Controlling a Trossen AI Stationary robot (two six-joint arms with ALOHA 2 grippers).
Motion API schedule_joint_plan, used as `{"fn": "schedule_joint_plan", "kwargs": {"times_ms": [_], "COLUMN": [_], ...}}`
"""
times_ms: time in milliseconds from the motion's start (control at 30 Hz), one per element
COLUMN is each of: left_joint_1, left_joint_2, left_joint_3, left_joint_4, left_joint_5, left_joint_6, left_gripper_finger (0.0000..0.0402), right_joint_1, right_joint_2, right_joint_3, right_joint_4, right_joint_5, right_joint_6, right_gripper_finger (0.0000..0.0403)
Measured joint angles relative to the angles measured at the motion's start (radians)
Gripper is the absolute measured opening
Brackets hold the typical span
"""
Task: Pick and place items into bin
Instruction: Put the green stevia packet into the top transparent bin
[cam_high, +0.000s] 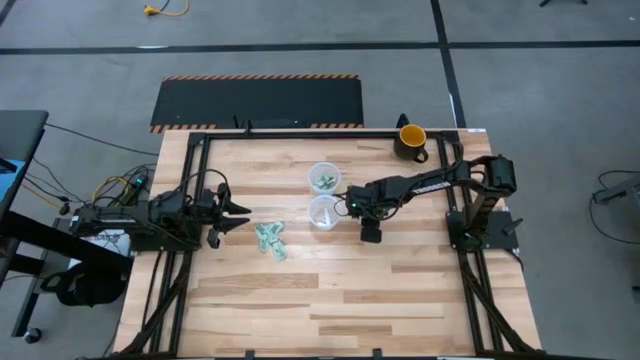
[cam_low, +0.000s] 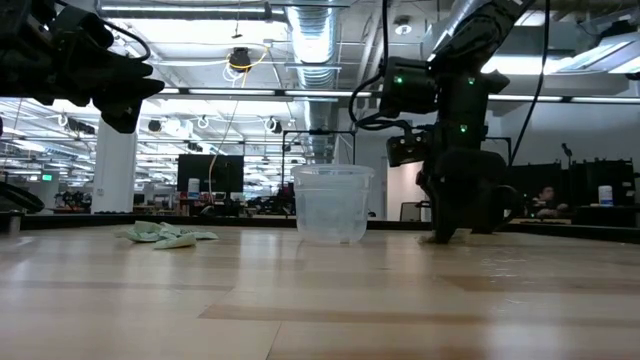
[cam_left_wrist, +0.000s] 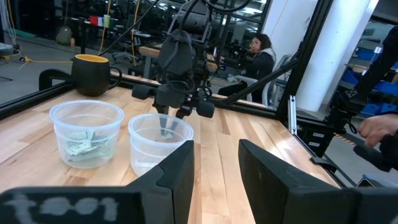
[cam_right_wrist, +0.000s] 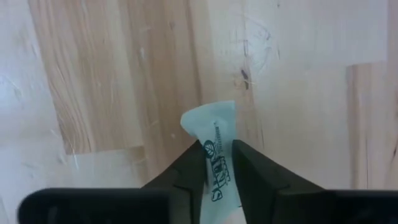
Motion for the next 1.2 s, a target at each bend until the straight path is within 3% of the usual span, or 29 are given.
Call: {"fn": "schedule_joint_plan", "kwargs": {"times_ms": [467,933,1200], "left_joint_1": [0.0,0.0,0.0], "left_joint_2": [0.0,0.0,0.0], "left_joint_3": [0.0,0.0,0.0], "left_joint_4": [0.0,0.0,0.0], "left_joint_5": [0.0,0.0,0.0], "left_joint_6": [0.0,0.0,0.0], "left_gripper_finger": [0.0114,0.0114,0.0114], "right_joint_1": [-0.001,-0.062,-0.082], "right_joint_2": [0.01,0.009,0.007], "right_joint_3": [0.066,0.153,0.154], "right_joint_4": [-0.056,-0.035,0.036], "right_joint_5": [0.013,0.454,0.502], "right_joint_6": [-0.049,0.084,0.124], "right_gripper_finger": [0.0005,0.0002,0.0002]}}
